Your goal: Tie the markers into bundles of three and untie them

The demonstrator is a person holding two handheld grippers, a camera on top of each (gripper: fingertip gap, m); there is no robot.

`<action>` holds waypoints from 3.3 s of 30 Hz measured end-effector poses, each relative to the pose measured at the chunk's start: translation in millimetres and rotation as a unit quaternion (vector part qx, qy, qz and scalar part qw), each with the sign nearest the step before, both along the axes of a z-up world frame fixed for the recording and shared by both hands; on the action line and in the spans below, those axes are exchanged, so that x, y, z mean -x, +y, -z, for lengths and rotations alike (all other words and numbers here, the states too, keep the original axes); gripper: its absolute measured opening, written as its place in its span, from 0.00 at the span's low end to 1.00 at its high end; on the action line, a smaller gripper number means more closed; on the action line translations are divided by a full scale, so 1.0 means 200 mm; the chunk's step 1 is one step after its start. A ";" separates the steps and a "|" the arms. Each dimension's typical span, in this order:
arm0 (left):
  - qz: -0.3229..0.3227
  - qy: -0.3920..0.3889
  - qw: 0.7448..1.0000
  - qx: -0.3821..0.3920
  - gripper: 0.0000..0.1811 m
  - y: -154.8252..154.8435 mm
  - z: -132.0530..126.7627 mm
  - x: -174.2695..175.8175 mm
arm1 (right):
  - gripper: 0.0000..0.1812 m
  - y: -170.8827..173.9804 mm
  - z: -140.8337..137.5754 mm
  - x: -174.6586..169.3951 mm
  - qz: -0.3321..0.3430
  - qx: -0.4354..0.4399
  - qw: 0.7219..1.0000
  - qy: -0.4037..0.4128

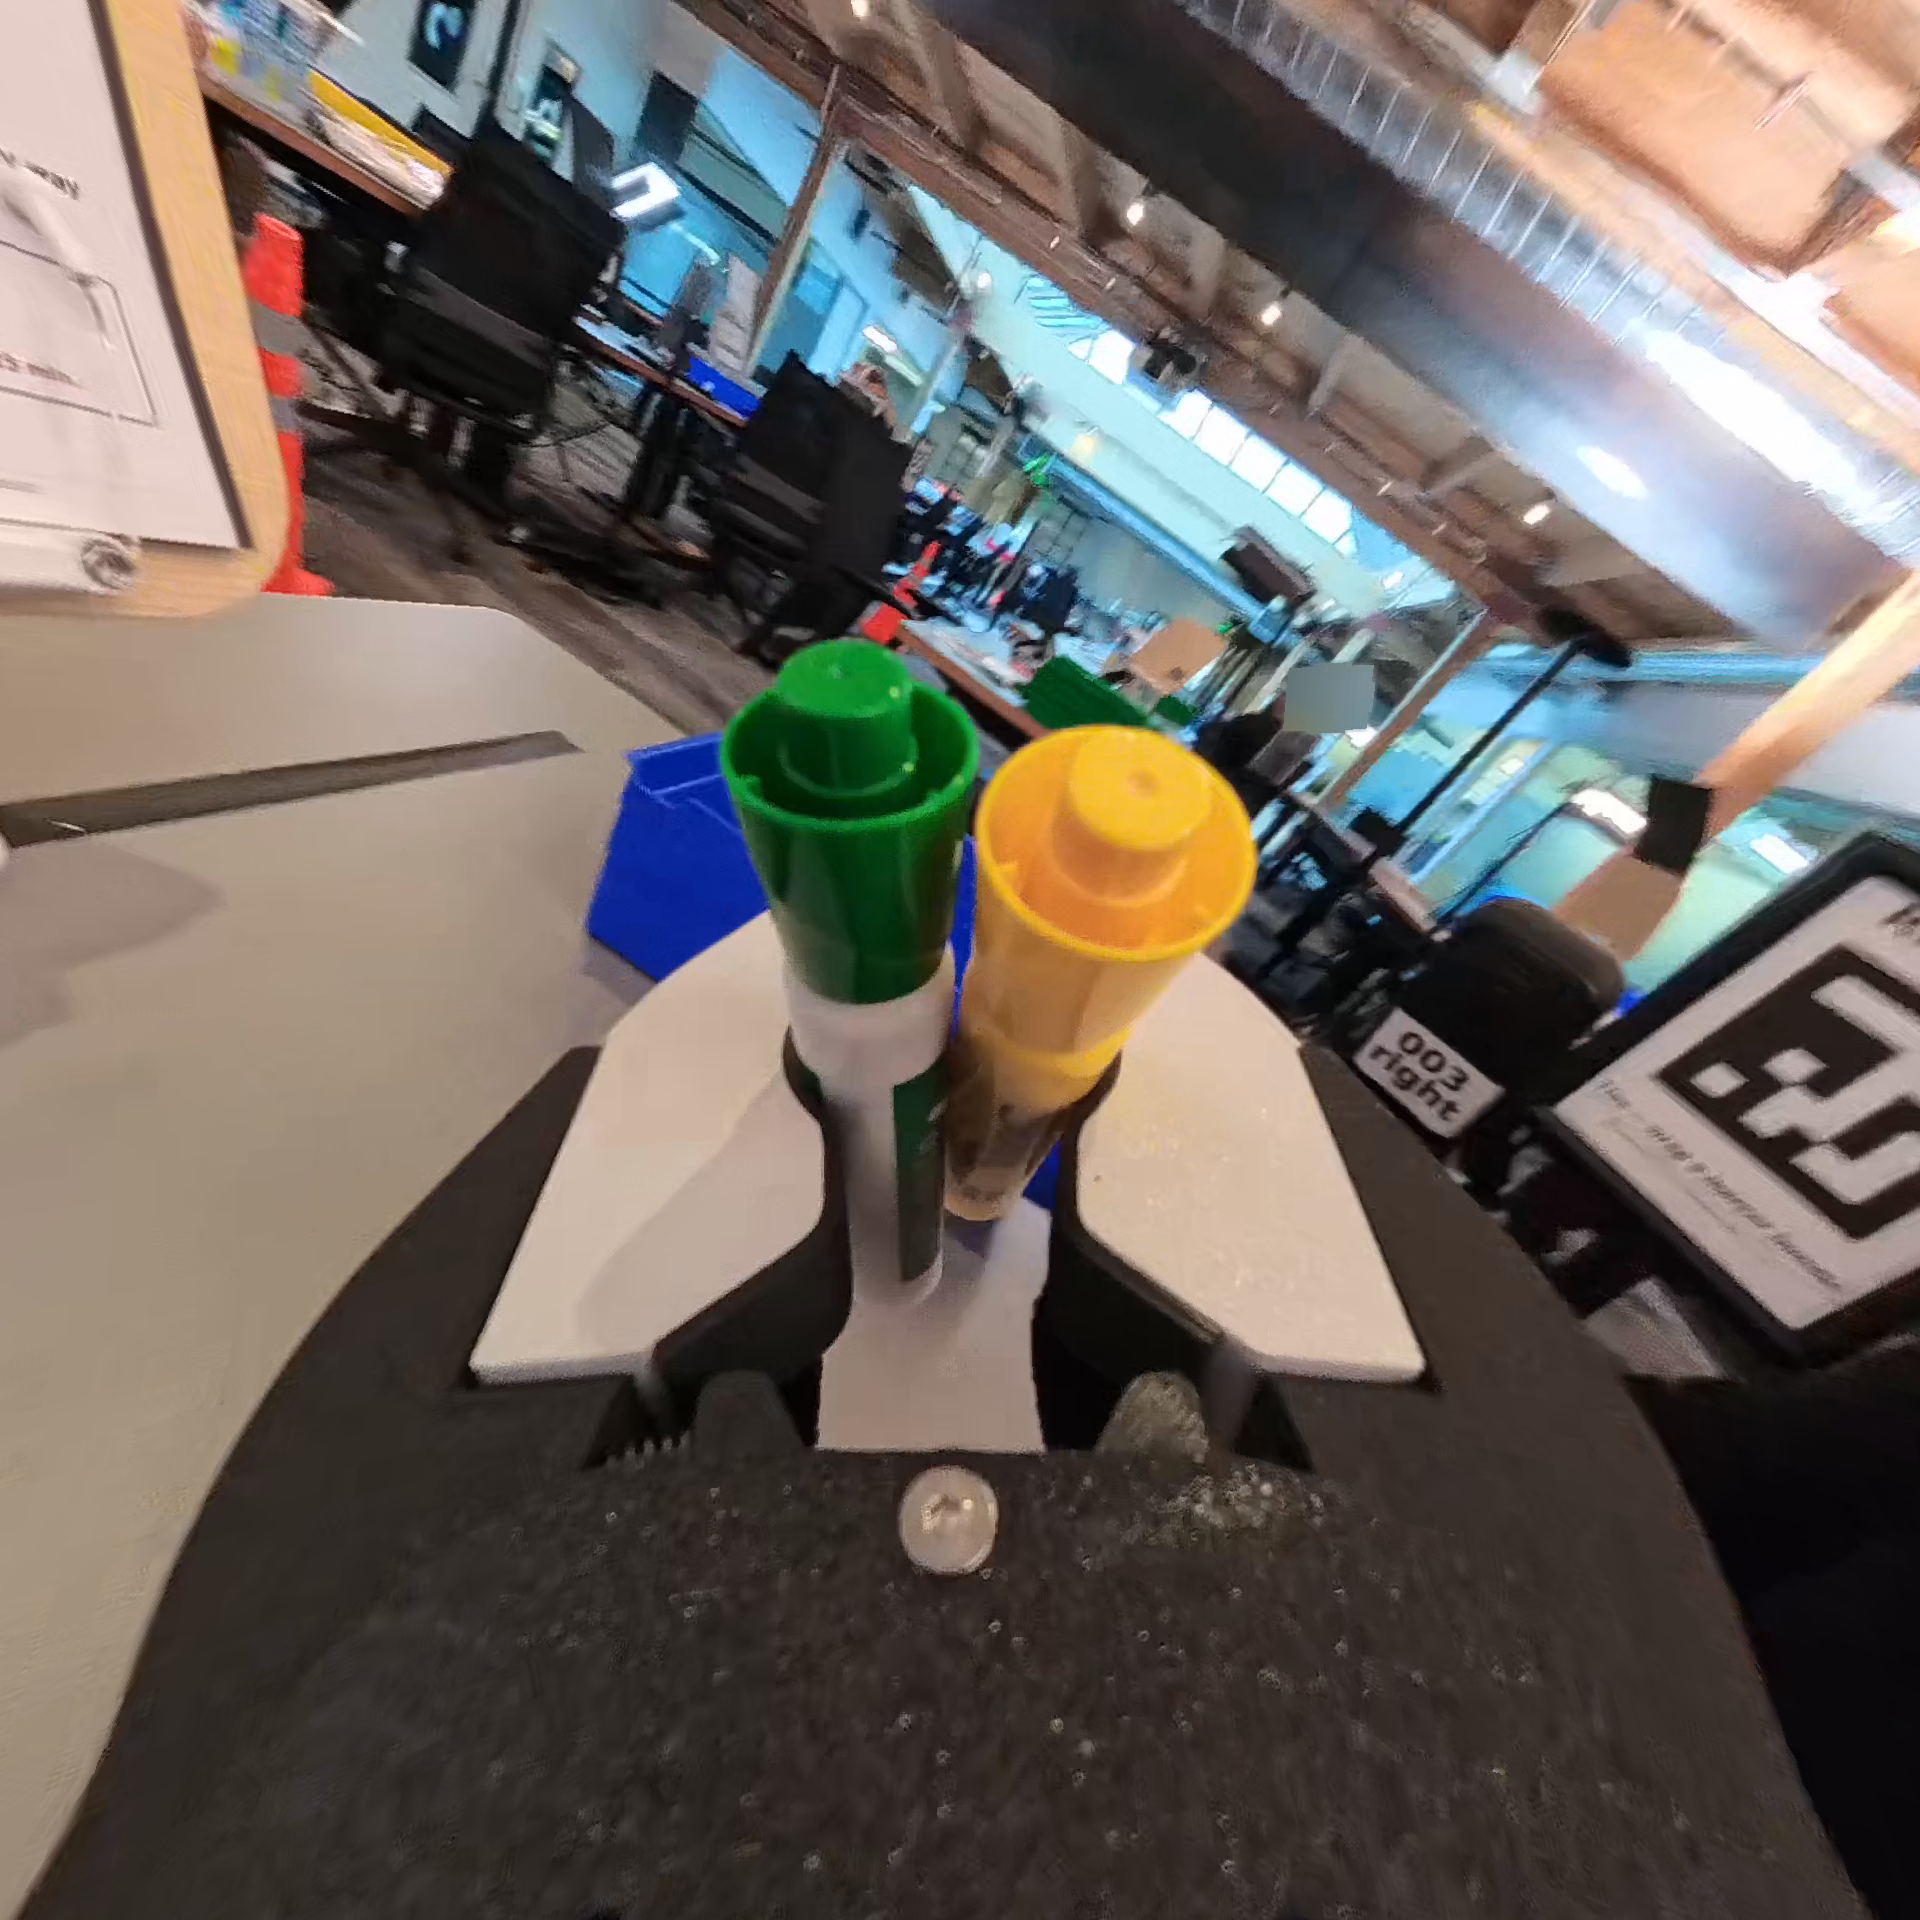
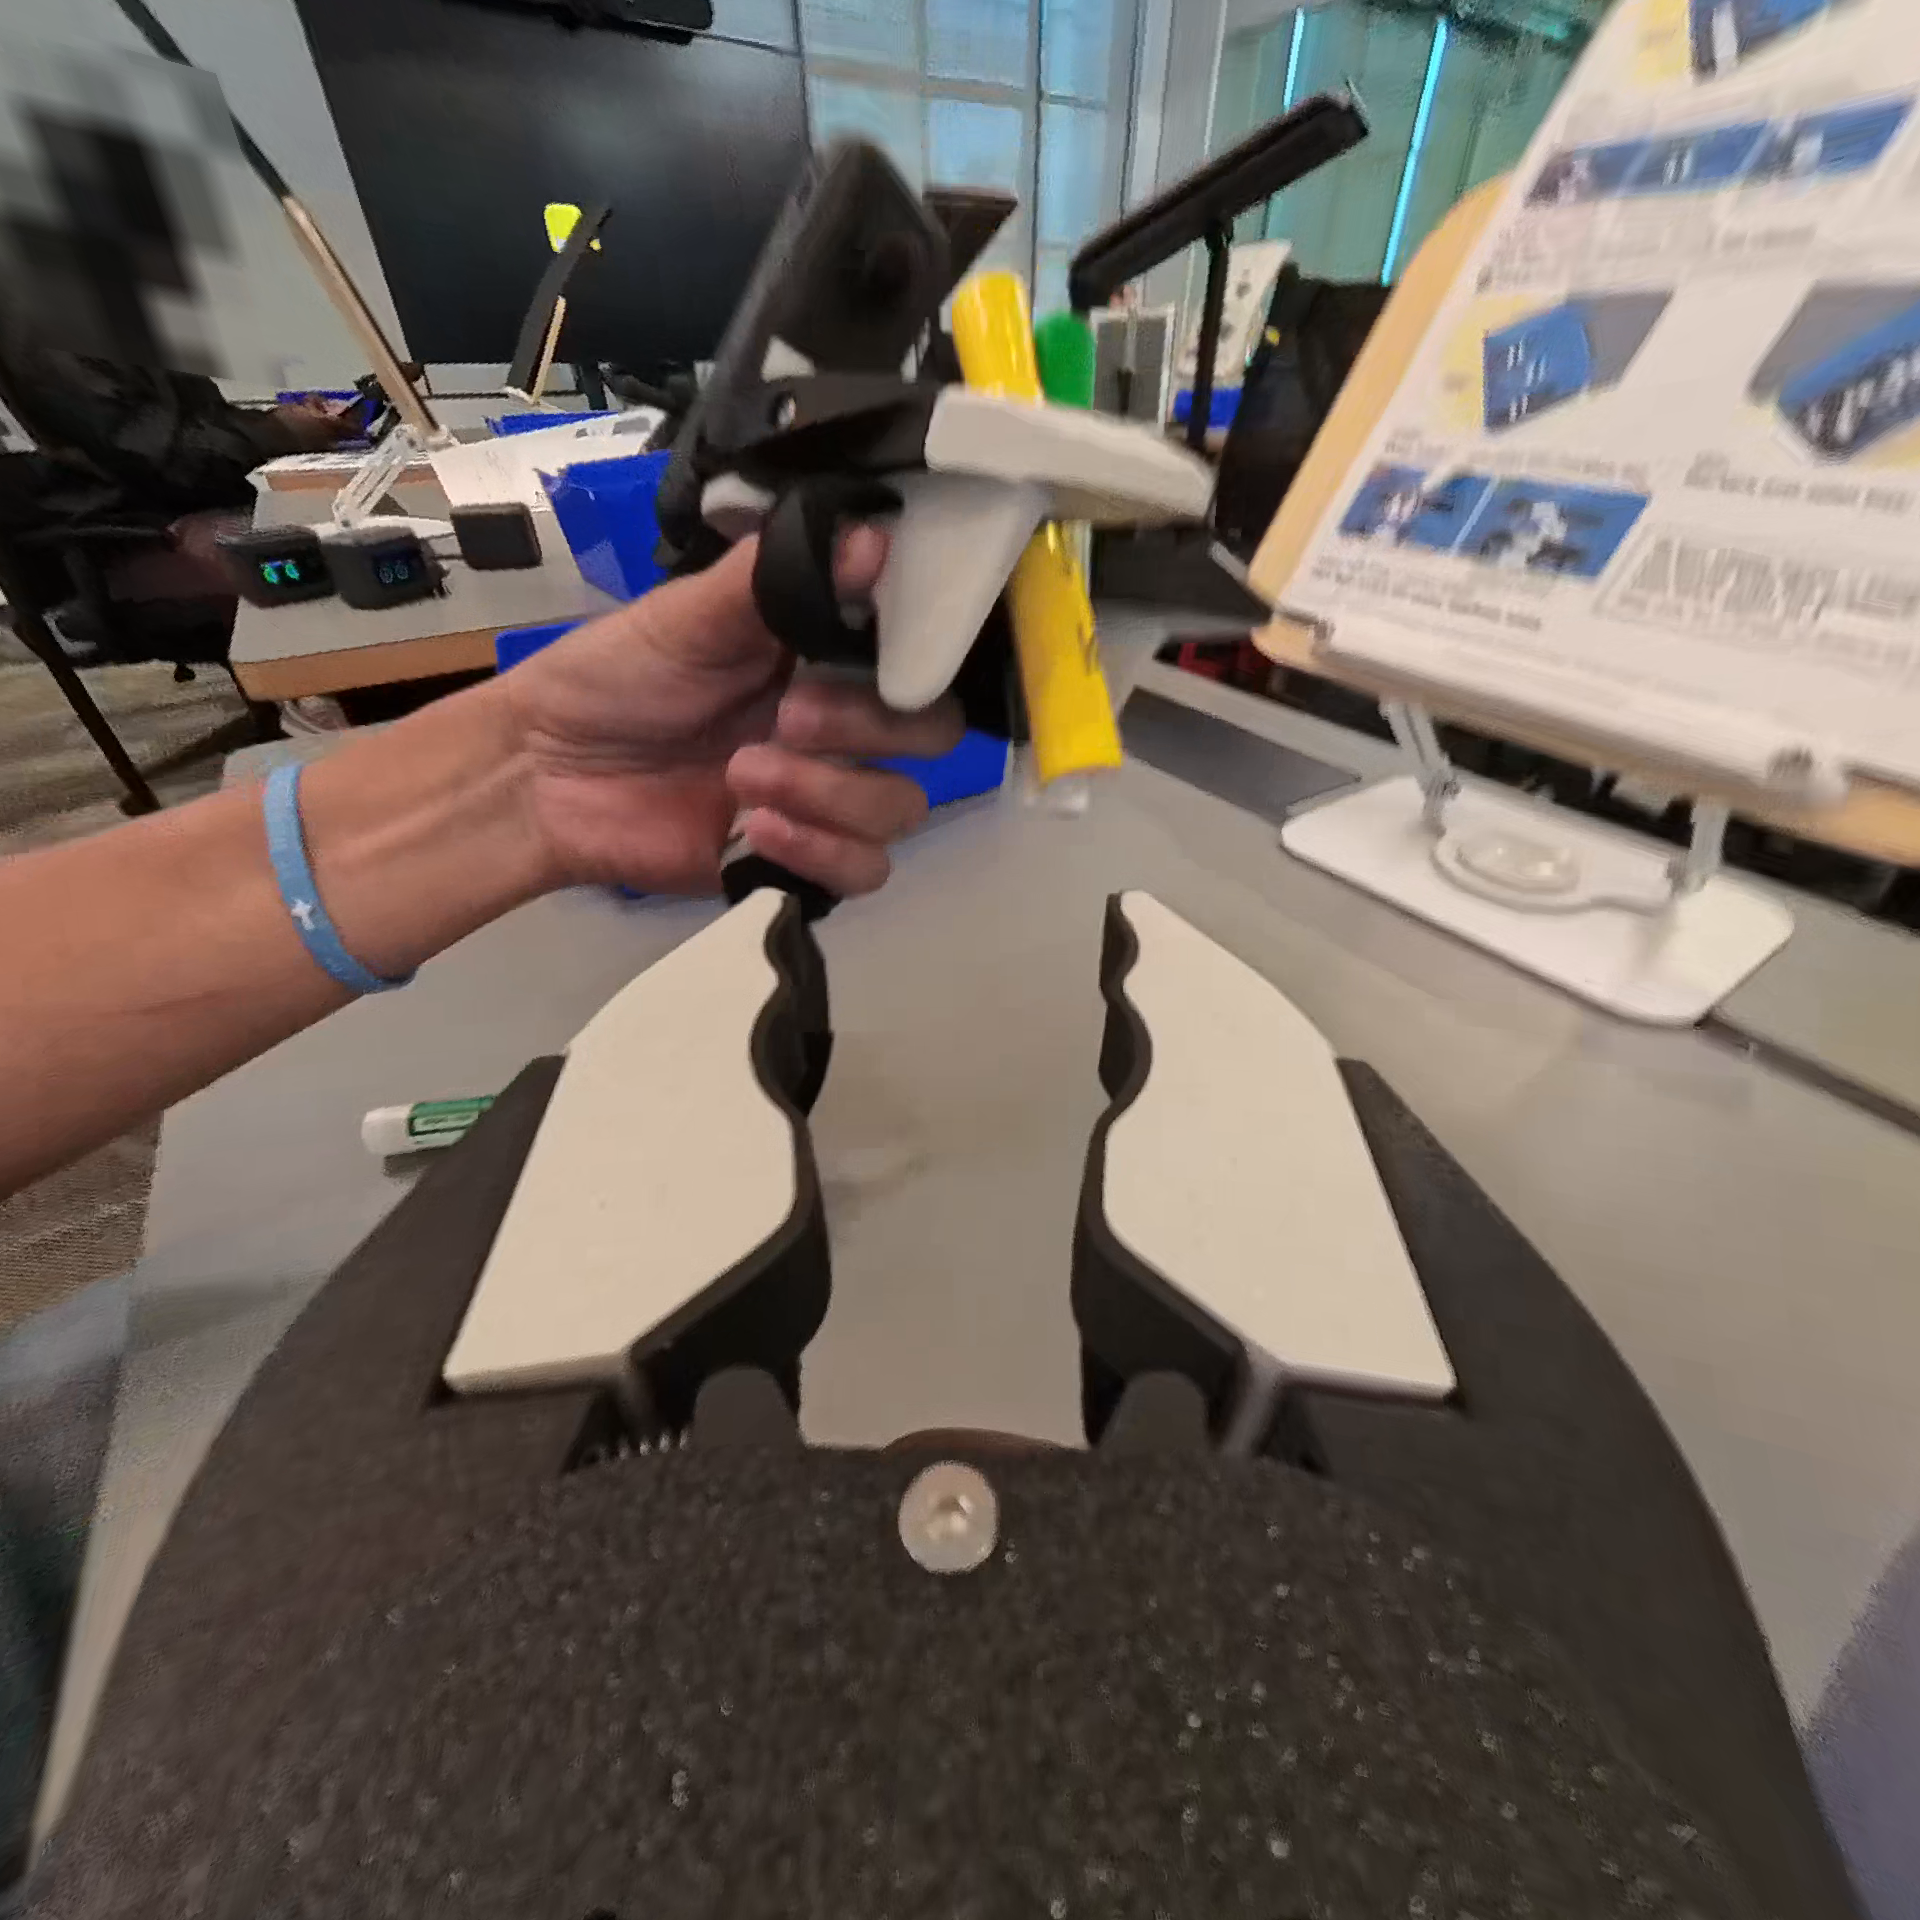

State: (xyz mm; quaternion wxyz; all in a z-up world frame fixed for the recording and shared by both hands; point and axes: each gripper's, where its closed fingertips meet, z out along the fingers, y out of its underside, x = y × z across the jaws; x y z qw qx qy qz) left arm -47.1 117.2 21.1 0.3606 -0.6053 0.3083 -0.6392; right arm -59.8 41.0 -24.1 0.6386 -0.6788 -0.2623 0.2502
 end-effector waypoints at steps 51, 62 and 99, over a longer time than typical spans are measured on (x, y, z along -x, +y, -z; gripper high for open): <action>0.033 -0.143 0.974 0.171 0.23 0.00 -0.16 0.11 | 0.25 0.24 -0.10 0.21 0.153 -0.118 0.973 -0.122; 0.016 -0.167 0.975 0.149 0.23 0.06 -0.25 0.23 | 0.33 -0.02 0.25 0.52 -0.151 0.087 0.985 -0.017; -0.315 0.222 0.902 -0.193 0.22 0.01 0.29 0.91 | 0.30 0.02 0.51 0.15 -0.048 0.147 0.973 -0.171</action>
